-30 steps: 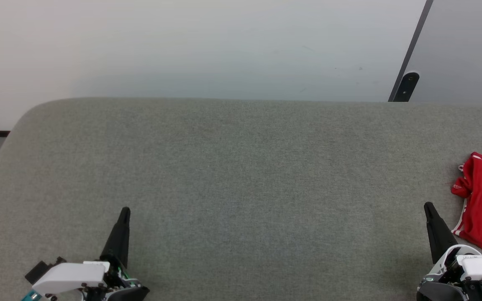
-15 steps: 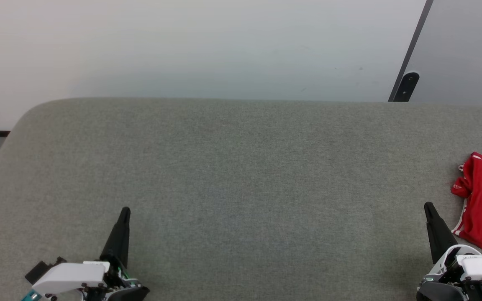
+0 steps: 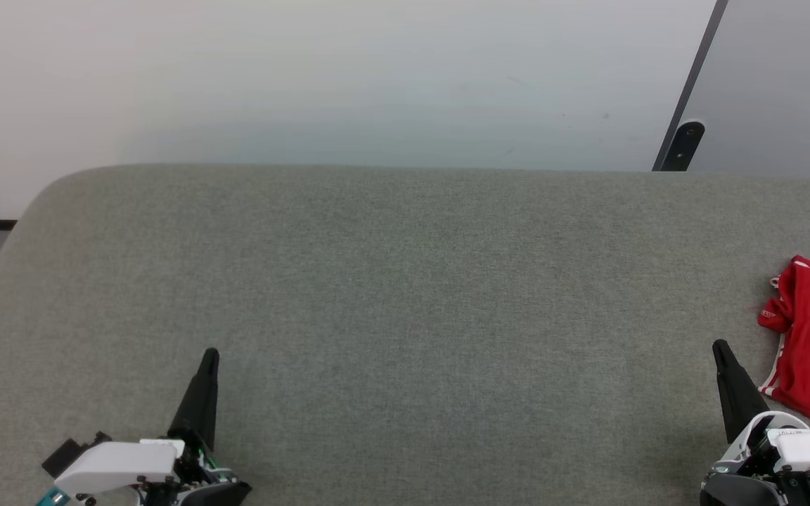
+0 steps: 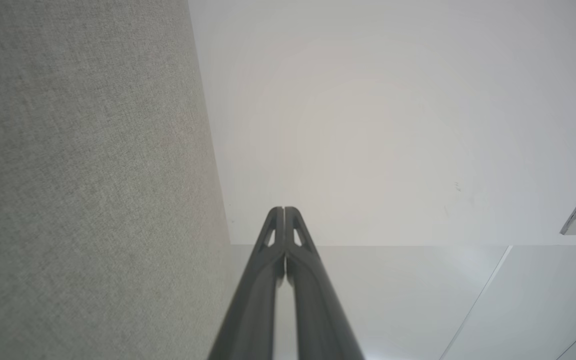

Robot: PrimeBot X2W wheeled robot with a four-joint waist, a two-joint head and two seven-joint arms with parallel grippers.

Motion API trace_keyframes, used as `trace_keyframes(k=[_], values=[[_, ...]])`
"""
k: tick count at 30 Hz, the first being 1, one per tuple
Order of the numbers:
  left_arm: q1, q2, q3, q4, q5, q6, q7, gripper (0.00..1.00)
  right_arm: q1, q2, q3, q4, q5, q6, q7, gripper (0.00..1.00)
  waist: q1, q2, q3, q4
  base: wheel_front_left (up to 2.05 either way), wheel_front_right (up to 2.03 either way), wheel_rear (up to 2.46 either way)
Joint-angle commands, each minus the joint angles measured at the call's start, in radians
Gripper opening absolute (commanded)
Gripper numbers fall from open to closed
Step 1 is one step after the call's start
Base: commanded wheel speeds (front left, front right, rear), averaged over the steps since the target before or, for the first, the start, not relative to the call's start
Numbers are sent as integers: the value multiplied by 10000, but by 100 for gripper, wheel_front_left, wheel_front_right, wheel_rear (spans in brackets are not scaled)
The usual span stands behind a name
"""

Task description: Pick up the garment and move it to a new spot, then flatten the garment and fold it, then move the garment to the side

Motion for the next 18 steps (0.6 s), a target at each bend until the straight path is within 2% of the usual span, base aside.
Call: trace_keyframes(k=[1, 18], values=[[-92, -7, 20, -6, -35, 14, 19, 0, -34, 34, 5, -21, 38, -7, 20, 0, 0, 0, 0, 0, 0, 0, 0], [-92, -7, 18, -4, -36, 14, 18, 0, -34, 34, 5, -21, 38, -7, 20, 0, 0, 0, 0, 0, 0, 0, 0]])
